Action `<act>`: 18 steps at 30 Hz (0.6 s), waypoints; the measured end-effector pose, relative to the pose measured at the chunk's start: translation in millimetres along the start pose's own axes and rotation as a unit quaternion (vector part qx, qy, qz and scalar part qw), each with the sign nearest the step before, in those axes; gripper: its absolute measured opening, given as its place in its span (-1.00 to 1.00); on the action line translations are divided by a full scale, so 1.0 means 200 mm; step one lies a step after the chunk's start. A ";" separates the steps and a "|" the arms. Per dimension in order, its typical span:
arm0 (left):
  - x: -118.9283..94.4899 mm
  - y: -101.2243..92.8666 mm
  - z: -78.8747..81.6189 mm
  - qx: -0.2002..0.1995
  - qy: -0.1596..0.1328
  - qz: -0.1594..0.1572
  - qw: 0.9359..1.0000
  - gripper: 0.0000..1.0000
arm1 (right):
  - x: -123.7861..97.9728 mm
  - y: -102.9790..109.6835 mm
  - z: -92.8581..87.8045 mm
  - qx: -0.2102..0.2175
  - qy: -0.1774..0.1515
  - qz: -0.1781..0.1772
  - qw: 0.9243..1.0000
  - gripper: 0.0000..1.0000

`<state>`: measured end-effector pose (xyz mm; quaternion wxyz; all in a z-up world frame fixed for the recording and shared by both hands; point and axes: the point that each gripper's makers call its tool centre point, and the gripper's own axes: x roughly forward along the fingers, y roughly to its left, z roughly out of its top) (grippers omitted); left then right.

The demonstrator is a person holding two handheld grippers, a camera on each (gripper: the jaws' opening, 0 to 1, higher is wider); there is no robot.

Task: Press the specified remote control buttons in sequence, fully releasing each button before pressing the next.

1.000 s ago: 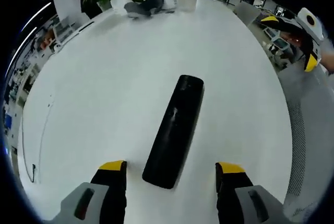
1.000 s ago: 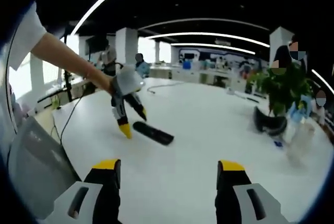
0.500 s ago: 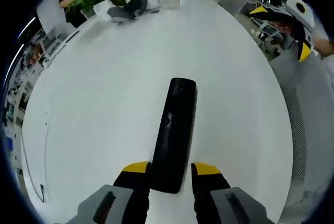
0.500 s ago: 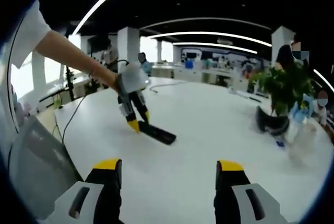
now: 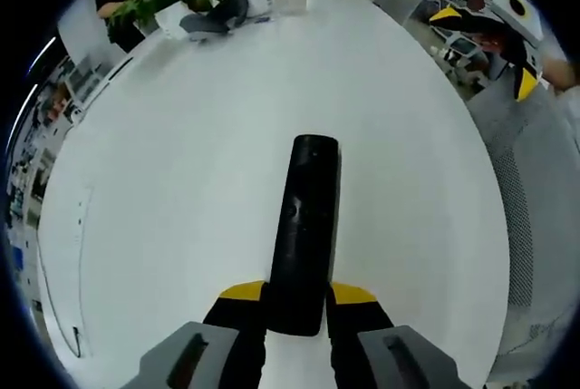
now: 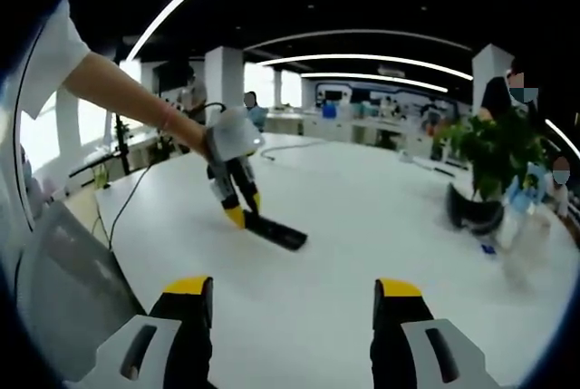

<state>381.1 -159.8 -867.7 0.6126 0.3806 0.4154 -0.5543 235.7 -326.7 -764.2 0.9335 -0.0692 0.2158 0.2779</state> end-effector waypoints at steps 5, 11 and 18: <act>0.00 -0.01 0.00 0.003 0.001 0.000 1.000 -0.52 | 0.00 0.00 0.00 -0.001 0.001 0.000 1.000 0.40; 0.00 -0.03 -0.01 0.006 0.001 -0.002 1.000 -0.53 | 0.00 0.00 0.00 0.000 -0.001 -0.002 1.000 0.40; 0.00 -0.05 -0.01 -0.004 -0.003 -0.001 1.000 -0.53 | 0.00 0.00 0.00 -0.002 0.000 -0.001 1.000 0.40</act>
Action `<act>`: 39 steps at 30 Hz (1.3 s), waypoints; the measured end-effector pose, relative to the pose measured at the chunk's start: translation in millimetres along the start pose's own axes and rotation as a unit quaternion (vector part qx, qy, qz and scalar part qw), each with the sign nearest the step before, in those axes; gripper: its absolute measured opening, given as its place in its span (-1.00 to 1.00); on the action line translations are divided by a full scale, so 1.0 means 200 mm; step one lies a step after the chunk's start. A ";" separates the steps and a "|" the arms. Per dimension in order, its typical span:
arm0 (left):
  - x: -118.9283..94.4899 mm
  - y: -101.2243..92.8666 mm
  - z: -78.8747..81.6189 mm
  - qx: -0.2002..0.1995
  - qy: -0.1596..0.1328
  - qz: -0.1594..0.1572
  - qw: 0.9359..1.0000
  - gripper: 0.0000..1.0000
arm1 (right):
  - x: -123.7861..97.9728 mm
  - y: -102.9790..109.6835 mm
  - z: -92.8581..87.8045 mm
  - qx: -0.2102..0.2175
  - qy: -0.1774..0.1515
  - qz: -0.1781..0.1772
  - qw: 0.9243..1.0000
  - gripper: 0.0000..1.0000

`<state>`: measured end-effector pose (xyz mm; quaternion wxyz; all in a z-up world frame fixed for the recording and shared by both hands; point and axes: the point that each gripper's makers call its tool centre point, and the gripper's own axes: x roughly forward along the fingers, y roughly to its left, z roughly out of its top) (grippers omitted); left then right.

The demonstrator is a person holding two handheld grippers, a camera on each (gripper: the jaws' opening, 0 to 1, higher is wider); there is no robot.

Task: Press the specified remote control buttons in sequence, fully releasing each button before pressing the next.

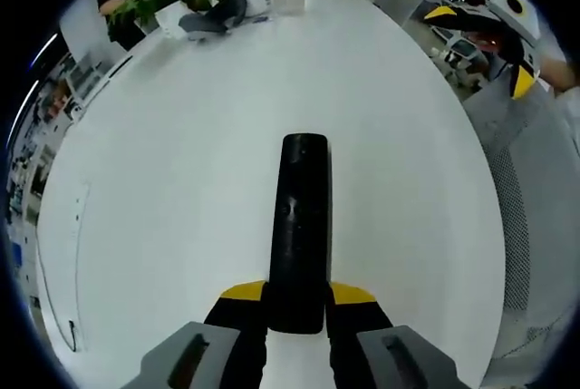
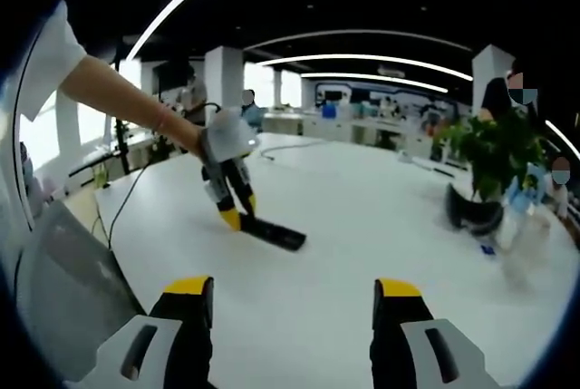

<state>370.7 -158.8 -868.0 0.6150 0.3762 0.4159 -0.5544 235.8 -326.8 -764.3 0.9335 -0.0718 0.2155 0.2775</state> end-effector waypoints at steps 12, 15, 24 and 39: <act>0.00 -0.04 -0.01 0.001 0.001 -0.002 1.000 -0.53 | 0.00 0.00 -0.01 -0.003 0.003 0.000 1.000 0.40; 0.00 -0.04 -0.01 -0.001 0.000 -0.003 1.000 -0.53 | 0.00 0.00 -0.01 -0.003 0.004 0.000 1.000 0.40; 0.00 -0.07 -0.01 -0.009 0.001 -0.002 1.000 -0.53 | 0.00 0.01 -0.01 -0.004 0.005 0.003 1.000 0.40; -0.01 -0.12 -0.02 -0.004 0.001 -0.002 1.000 -0.53 | 0.00 0.01 -0.01 -0.010 0.010 0.004 1.000 0.40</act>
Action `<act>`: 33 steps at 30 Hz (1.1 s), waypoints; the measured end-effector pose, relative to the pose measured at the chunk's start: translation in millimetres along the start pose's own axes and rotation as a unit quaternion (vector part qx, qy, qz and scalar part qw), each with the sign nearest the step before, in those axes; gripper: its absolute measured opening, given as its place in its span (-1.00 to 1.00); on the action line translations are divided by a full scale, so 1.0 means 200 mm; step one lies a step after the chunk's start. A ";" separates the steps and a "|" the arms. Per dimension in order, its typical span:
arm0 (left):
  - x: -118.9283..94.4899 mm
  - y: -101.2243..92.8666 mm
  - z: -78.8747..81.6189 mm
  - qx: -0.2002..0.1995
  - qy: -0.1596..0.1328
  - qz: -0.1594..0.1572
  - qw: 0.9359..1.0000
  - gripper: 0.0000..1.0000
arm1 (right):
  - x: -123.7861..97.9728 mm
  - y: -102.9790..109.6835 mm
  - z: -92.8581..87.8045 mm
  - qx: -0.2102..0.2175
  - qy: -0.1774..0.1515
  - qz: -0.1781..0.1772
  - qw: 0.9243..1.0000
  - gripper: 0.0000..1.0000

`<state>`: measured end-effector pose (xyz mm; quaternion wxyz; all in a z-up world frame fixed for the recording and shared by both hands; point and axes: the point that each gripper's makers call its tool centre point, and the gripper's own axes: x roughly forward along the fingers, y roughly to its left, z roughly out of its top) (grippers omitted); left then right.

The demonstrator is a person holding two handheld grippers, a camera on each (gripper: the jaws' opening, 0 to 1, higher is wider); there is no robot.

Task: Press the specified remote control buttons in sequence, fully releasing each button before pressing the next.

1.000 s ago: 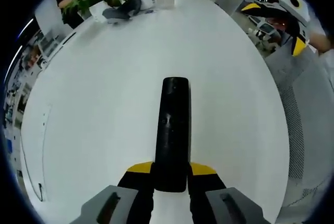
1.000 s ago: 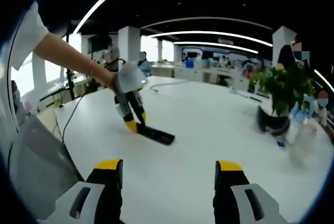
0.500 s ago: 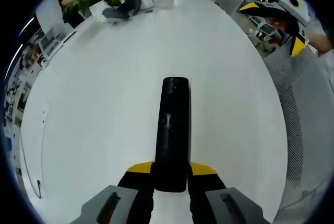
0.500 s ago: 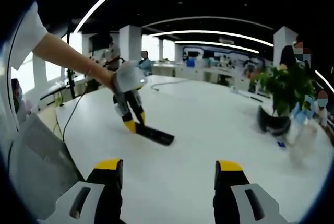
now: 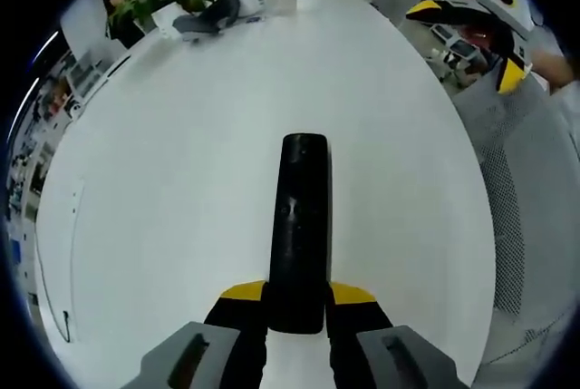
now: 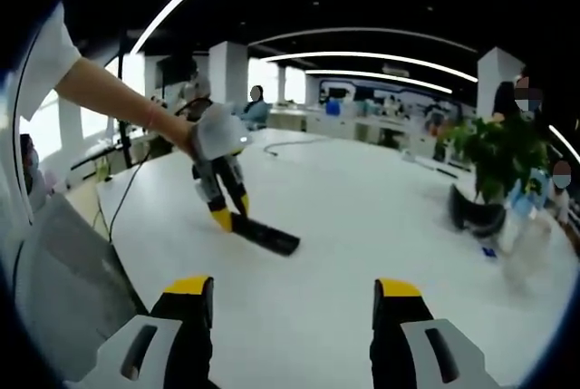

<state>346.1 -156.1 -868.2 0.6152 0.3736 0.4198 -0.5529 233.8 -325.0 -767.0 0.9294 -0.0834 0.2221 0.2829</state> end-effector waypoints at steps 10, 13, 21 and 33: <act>-0.01 -0.04 0.00 -0.007 -0.001 -0.001 1.000 -0.53 | 0.00 0.00 0.00 -0.001 -0.001 -0.001 1.000 0.40; -0.01 -0.05 0.00 -0.009 -0.003 -0.001 1.000 -0.53 | 0.00 0.00 0.00 -0.002 -0.001 -0.001 1.000 0.39; -0.01 -0.07 -0.01 -0.013 -0.005 -0.004 1.000 -0.53 | 0.00 0.01 0.00 -0.005 0.001 0.003 1.000 0.39; -0.01 -0.10 -0.02 -0.015 -0.009 -0.004 1.000 -0.53 | 0.01 0.02 0.00 -0.010 0.002 0.008 1.000 0.37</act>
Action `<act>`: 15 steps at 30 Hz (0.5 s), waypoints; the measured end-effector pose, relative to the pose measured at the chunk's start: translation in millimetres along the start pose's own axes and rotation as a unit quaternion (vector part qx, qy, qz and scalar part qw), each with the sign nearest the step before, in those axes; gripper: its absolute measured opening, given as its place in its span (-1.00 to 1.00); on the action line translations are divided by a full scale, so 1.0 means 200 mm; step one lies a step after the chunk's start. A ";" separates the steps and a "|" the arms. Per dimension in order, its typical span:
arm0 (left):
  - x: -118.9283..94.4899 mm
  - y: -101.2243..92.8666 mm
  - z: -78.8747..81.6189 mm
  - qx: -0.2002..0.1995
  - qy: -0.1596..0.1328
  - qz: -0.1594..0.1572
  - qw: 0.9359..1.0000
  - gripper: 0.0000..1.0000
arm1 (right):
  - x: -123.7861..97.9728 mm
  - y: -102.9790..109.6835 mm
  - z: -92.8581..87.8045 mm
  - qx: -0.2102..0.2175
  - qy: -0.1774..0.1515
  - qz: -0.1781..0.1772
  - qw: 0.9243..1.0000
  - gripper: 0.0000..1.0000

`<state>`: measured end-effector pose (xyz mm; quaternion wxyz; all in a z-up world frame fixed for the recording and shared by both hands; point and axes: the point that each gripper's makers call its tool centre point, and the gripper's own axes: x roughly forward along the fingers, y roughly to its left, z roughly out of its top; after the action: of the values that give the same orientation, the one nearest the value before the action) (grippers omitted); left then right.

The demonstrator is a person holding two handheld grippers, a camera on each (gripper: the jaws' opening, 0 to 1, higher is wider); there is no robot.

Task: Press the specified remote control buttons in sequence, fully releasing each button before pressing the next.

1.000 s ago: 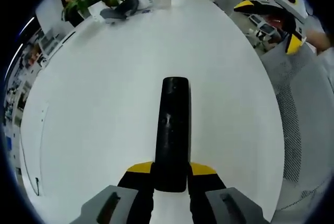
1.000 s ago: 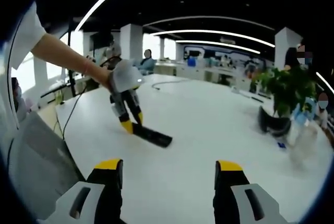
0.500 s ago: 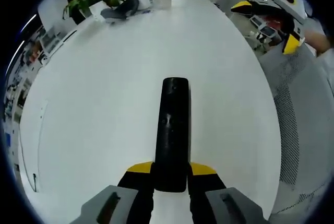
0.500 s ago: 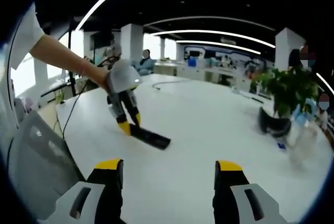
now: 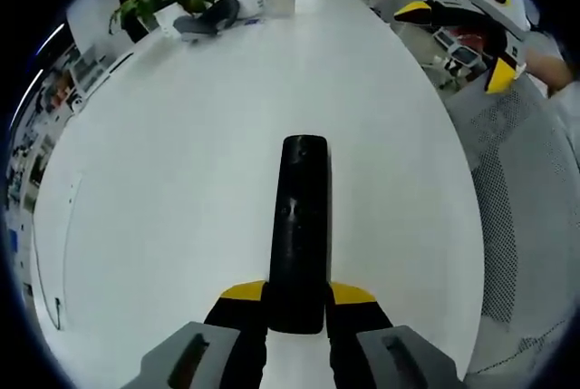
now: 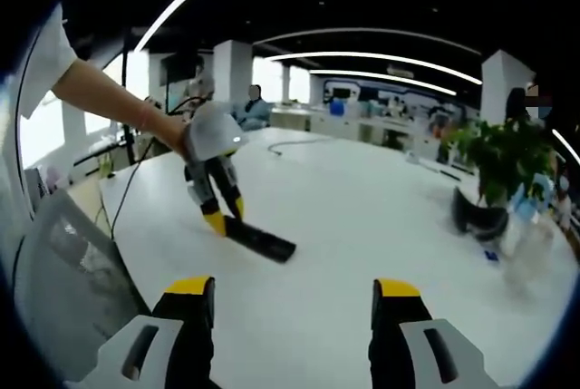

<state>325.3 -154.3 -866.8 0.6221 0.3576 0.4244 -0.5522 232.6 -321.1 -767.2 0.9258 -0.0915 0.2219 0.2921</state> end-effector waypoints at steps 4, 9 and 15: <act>0.00 -0.01 0.00 -0.001 -0.001 0.000 1.000 -0.53 | 0.00 0.00 0.00 -0.003 0.001 0.002 1.000 0.36; 0.00 -0.02 -0.01 -0.001 -0.001 0.000 1.000 -0.53 | 0.00 0.01 0.00 -0.004 0.002 0.002 1.000 0.36; 0.00 -0.04 -0.01 0.000 -0.003 0.005 1.000 -0.53 | 0.00 0.02 -0.01 -0.006 0.005 0.005 1.000 0.36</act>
<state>316.8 -153.7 -866.5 0.6260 0.3578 0.4207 -0.5506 230.6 -318.3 -769.0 0.9225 -0.0976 0.2248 0.2982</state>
